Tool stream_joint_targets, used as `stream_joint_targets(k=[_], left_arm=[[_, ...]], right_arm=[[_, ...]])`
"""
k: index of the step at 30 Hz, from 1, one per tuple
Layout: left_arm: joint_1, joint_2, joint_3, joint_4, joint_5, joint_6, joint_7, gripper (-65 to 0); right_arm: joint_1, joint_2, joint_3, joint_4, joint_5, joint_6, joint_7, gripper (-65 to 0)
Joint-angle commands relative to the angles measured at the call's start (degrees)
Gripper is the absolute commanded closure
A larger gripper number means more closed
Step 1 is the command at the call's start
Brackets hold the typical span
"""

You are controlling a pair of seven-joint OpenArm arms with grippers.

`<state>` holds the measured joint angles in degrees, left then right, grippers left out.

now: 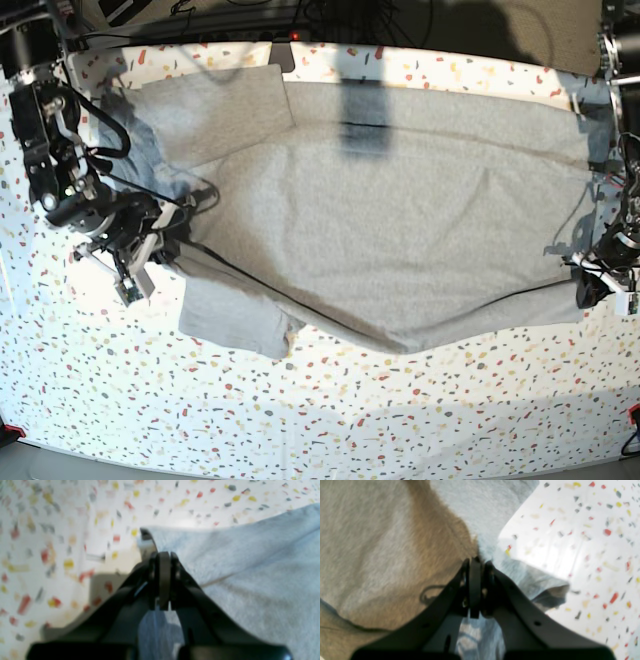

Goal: Fold the T-shirt properly
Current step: 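Lift the hem and fold it over toward the collar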

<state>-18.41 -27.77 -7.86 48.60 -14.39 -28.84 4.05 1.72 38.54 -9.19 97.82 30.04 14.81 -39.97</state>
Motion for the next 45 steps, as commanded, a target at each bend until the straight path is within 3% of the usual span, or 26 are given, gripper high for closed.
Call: stream_joint_targets(k=[1,4,9,15,25,40,41,42,45], left_arm=[[-0.15,-1.53,-0.37,3.45,-1.16,0.79,-0.68,0.0],[3.06,-2.93,-0.37,9.81,-3.17,2.75,1.07,0.0],[7.26,-6.64,-0.37,16.44,-9.88,3.21,5.64,0.0],[12.55,-10.47,-1.44,22.56,-11.23,5.31,9.94,0.0],[21.55,-10.36,-6.25,24.41,-11.21,5.29,10.91,0.0],[27.02,-10.19,-6.45,24.41,-8.98,5.29,11.17,0.0],[27.1,-10.19,-6.47,24.41,-9.01,5.29,11.45,0.0],[27.12,-10.21,-6.45,24.41,-9.03,5.29,11.93,-1.7],[27.1,-10.23,-6.45,24.41,-9.03,5.29,13.27,-27.4]], right_arm=[[-0.35,1.11,1.88,1.99,-0.04,-0.26,1.03,0.0],[-4.74,1.14,6.21,5.6,-0.07,-0.28,1.01,0.0],[-12.31,1.14,14.27,10.62,0.17,-0.24,1.27,0.0],[-19.19,1.14,18.88,12.17,0.13,-0.04,2.25,0.0],[-24.48,0.96,19.78,12.17,-1.6,1.01,2.67,0.0],[-24.74,0.96,19.78,12.04,-1.55,0.96,2.4,0.0],[-24.74,0.96,19.78,12.04,-1.51,0.96,2.43,-3.6],[-24.74,0.98,19.78,12.04,-1.46,0.96,2.45,-9.8],[-24.72,1.01,19.78,12.04,-1.27,0.92,2.47,-25.8]])
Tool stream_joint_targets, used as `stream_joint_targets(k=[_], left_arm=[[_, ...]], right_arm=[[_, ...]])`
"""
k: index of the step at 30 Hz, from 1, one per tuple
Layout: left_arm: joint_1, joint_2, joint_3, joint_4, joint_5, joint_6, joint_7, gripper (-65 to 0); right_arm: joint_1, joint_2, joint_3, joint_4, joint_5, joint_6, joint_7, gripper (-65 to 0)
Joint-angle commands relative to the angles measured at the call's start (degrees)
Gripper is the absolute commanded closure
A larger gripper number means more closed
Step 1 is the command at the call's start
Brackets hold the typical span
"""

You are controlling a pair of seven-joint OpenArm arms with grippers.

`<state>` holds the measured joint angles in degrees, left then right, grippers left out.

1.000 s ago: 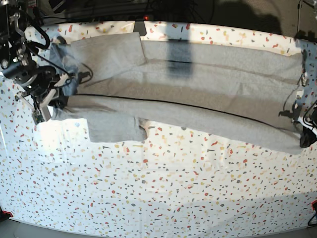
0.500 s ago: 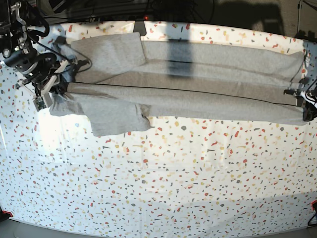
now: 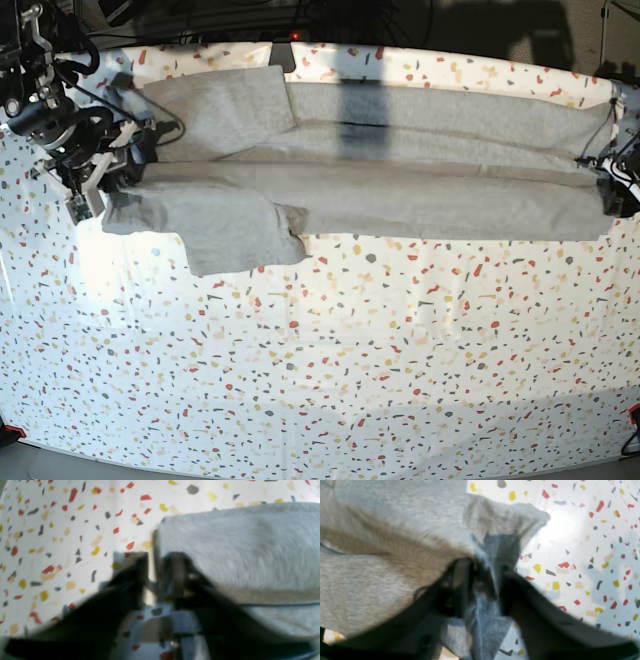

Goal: Fold the T-shirt properly
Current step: 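Lift the hem and fold it over toward the collar, then release the hem and move the right gripper to the sleeve end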

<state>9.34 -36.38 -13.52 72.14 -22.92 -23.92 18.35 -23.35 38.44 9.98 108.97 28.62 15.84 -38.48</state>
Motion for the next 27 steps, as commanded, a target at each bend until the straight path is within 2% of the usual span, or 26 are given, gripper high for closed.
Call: stream_joint_targets(k=[1,3,8,12,16,21,27], left_arm=[[-0.66,-1.64,-0.81,0.87,-0.5,0.37,-0.7,-31.8],[-0.66,-1.77,-0.81,0.87,-0.5,0.37,-0.07,-33.0],[-0.81,-1.75,-0.81,1.07,0.74,0.42,0.04,-33.0],[-0.81,-1.55,-0.81,2.19,-1.2,0.39,0.07,-33.0],[-0.81,-0.42,-0.79,3.54,-1.16,0.39,0.5,-33.0],[-0.81,2.64,-0.79,4.42,-1.09,0.37,0.48,-33.0],[-0.81,4.98,-0.79,4.46,1.27,0.37,0.04,-33.0]], right_arm=[[0.39,1.11,0.61,0.9,0.5,-0.13,1.03,-29.0],[0.52,1.14,0.61,0.9,1.44,-0.13,1.31,-31.3],[3.15,1.27,0.61,0.9,4.79,-0.22,2.08,-31.3],[8.59,1.25,0.24,0.9,11.82,-0.2,1.97,-31.3],[14.93,1.62,-1.7,0.2,14.12,-0.48,1.99,-31.3],[25.16,3.15,-9.51,-7.17,15.61,-1.95,-0.07,-31.3],[39.39,3.15,-24.13,-22.91,16.52,-1.92,-0.55,-31.3]])
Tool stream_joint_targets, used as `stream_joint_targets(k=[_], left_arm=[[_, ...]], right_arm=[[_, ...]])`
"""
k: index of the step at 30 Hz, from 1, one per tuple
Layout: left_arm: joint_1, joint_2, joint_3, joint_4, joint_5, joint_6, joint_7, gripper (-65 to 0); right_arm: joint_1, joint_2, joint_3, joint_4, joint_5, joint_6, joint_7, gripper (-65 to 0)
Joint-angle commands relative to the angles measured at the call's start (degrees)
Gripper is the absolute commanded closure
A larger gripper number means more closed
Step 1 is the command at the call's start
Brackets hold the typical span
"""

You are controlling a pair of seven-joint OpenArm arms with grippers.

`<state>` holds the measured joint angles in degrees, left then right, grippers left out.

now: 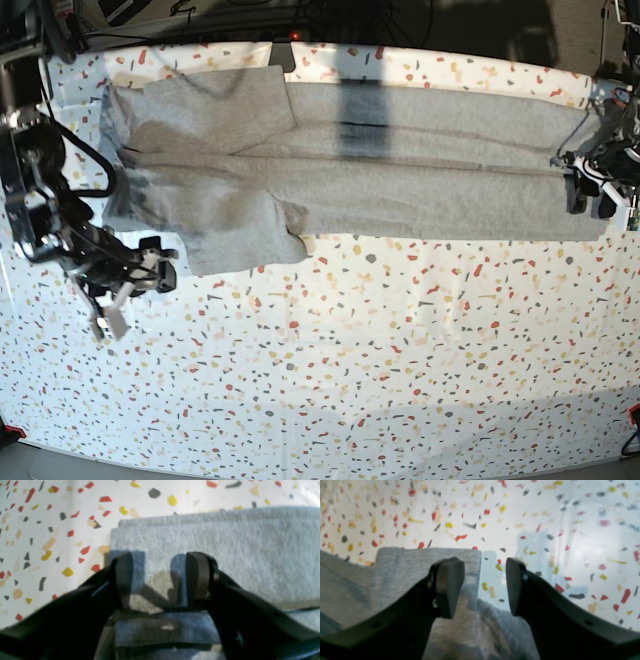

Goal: Fold the T-shirt properly
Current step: 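Release the hem and move the right gripper to the sleeve end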

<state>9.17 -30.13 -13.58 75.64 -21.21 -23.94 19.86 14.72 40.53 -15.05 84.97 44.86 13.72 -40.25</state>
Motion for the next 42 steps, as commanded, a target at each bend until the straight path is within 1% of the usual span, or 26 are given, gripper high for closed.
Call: stream_joint_targets(k=[1,4,8,9,11,15,17,19,20,24,27,28,31,34,37,42], left_arm=[[-0.63,-1.25,-0.72,0.96,-0.04,0.39,-1.44,-33.0],[-0.66,-1.31,-0.72,0.96,0.13,0.42,-1.49,-33.0],[-0.66,-1.31,-0.72,0.96,0.15,0.42,-1.49,-33.0],[-0.66,-1.31,-0.72,0.96,0.15,0.42,-1.49,-33.0],[-0.74,-1.31,-0.72,0.96,0.15,0.39,-1.46,-33.0],[-0.76,-1.31,-0.72,0.96,0.15,0.42,-1.46,-33.0],[-0.79,-1.33,-0.72,0.96,0.15,0.39,-1.46,-33.0],[-0.76,-1.31,-0.72,0.96,0.17,0.42,-1.44,-33.0],[-0.76,-1.31,-0.72,0.96,0.17,0.42,-1.46,-33.0],[-0.76,-1.33,-0.72,0.96,0.17,0.39,-1.46,-33.0],[-0.79,-1.33,-0.72,0.96,0.17,0.42,-1.46,-33.0],[-0.79,-1.33,-0.72,0.96,0.17,0.39,-1.46,-33.0],[-0.76,-1.33,-0.72,0.96,0.17,0.42,-1.44,-33.0],[-0.79,-1.36,-0.72,0.96,0.17,0.39,-1.42,-33.0],[-0.76,-1.33,-0.72,0.96,0.17,0.42,-1.44,-33.0],[-0.74,-1.33,-0.72,0.96,0.17,0.42,-1.42,-33.0]], right_arm=[[3.54,0.9,-1.62,-1.38,0.13,0.2,1.22,-31.3],[9.31,-0.55,-7.54,-9.2,-0.02,0.2,1.2,-31.3],[14.53,-4.48,-12.26,-19.67,0.42,0.26,1.25,-31.3],[15.39,-5.6,-13.25,-21.9,0.39,0.55,1.25,-31.3],[16.57,-7.67,-15.08,-25.7,0.39,2.12,1.22,-31.2],[17.33,-10.91,-17.33,-30.71,0.11,2.84,1.18,-31.2],[17.31,-12.0,-17.33,-31.76,0.13,2.84,0.94,-31.2],[17.33,-12.57,-17.33,-31.89,0.15,2.99,-0.68,-30.5],[17.35,-12.72,-17.33,-31.89,0.15,3.3,-1.57,-27.4],[17.35,-12.74,-17.33,-31.89,0.13,3.96,-5.09,-9.6],[17.35,-12.74,-17.33,-31.89,0.15,3.96,-6.29,-1.5],[17.35,-12.72,-17.31,-31.89,0.15,3.96,-6.34,0.0],[17.66,-12.41,-17.22,-31.58,0.11,4.48,-6.32,0.0],[18.4,-11.76,-17.22,-29.07,0.11,6.82,-7.19,0.0],[19.28,-10.56,-17.22,-23.19,0.17,6.91,-9.64,0.0],[18.53,-7.45,-17.22,-10.99,0.85,6.8,-14.1,0.0]])
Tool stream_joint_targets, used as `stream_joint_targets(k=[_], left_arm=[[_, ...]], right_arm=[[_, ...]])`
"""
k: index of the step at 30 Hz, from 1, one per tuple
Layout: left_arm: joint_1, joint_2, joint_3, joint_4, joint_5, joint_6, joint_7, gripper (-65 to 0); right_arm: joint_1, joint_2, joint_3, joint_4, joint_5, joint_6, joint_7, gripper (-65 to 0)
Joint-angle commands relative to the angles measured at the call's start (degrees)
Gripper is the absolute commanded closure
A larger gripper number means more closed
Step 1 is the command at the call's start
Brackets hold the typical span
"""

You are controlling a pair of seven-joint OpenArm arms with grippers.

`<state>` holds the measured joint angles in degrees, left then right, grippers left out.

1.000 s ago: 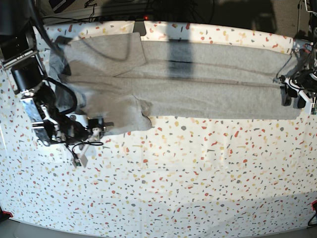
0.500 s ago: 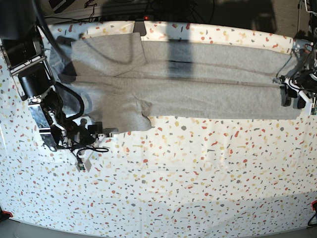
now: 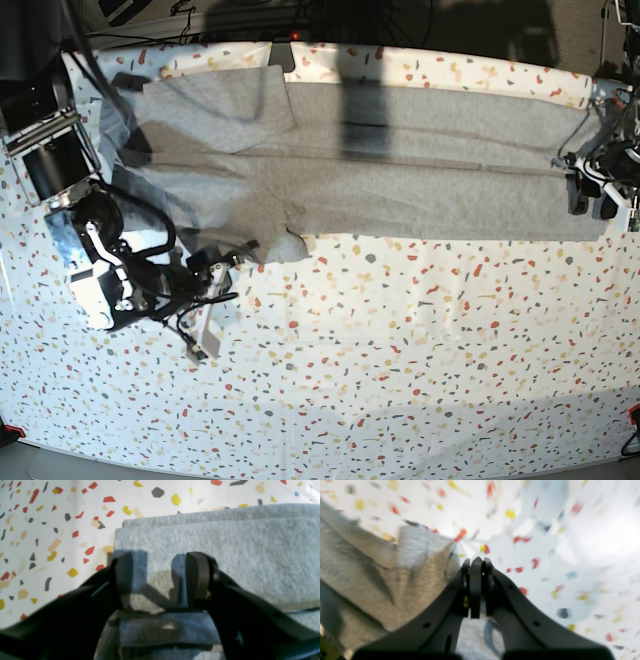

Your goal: Fold the T-shirt properly

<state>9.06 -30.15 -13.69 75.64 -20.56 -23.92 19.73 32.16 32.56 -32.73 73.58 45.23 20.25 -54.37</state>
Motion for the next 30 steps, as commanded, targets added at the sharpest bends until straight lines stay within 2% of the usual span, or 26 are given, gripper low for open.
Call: stream_joint_targets(k=[1,7,10,13,17,22,30], left_arm=[[-0.66,-1.31,-0.61,0.96,-0.48,0.39,-1.27,-33.0],[-0.66,-1.31,-0.61,0.96,-0.48,0.39,-1.29,-33.0],[-0.66,-1.31,-0.61,0.96,-0.48,0.39,-1.29,-33.0],[-0.66,-1.31,-0.61,0.96,-0.48,0.39,-1.29,-33.0],[-0.63,-1.31,-0.61,0.96,-0.48,0.39,-1.27,-33.0],[-0.63,-1.31,-0.61,0.96,-0.48,0.39,-1.31,-33.0],[-0.66,-1.31,-0.61,0.96,-0.48,0.39,-1.29,-33.0]], right_arm=[[0.39,1.09,0.46,2.67,0.48,0.26,-0.72,0.0],[-8.61,4.79,0.46,18.14,-0.13,-1.88,-2.84,0.0],[-14.49,6.1,0.46,26.77,-3.13,-2.64,-3.04,0.0],[-19.76,6.34,0.46,33.55,-6.1,-4.72,-2.89,0.0],[-25.51,6.34,0.46,38.88,-7.82,-5.31,-2.58,0.0],[-30.49,5.35,0.46,43.06,-7.8,-5.29,-1.55,0.0],[-34.49,0.87,0.46,44.17,-7.76,-5.27,0.79,0.0]])
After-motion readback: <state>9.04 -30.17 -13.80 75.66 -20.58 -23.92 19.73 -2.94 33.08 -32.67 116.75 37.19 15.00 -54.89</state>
